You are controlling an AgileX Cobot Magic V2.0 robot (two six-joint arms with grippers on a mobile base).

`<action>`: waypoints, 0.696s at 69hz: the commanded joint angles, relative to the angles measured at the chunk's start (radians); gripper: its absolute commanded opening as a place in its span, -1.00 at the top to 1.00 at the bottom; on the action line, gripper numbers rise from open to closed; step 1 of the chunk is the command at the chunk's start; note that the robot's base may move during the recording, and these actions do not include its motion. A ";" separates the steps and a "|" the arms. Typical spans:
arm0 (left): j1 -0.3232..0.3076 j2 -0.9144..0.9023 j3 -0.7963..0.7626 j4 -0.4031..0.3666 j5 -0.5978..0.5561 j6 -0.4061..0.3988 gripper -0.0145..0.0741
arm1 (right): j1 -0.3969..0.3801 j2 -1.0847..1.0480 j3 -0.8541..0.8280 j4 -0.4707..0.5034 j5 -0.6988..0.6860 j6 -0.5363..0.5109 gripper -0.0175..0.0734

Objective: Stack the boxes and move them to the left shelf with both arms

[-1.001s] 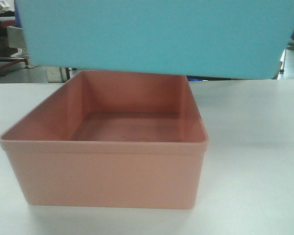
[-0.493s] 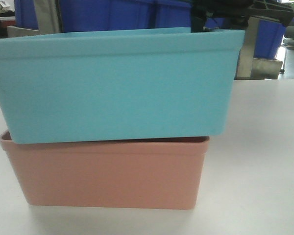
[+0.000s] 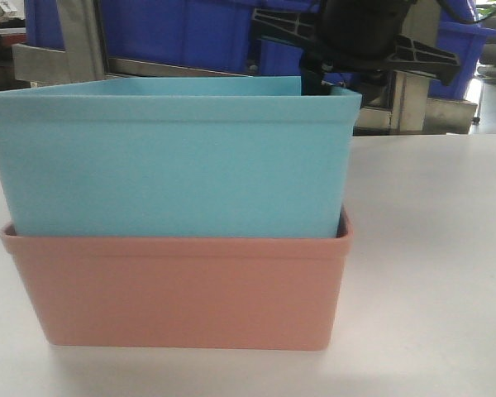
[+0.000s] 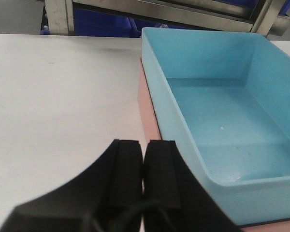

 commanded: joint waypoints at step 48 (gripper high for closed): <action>-0.005 0.008 -0.028 -0.007 -0.063 0.002 0.59 | -0.004 0.005 -0.036 -0.033 -0.034 -0.078 -0.25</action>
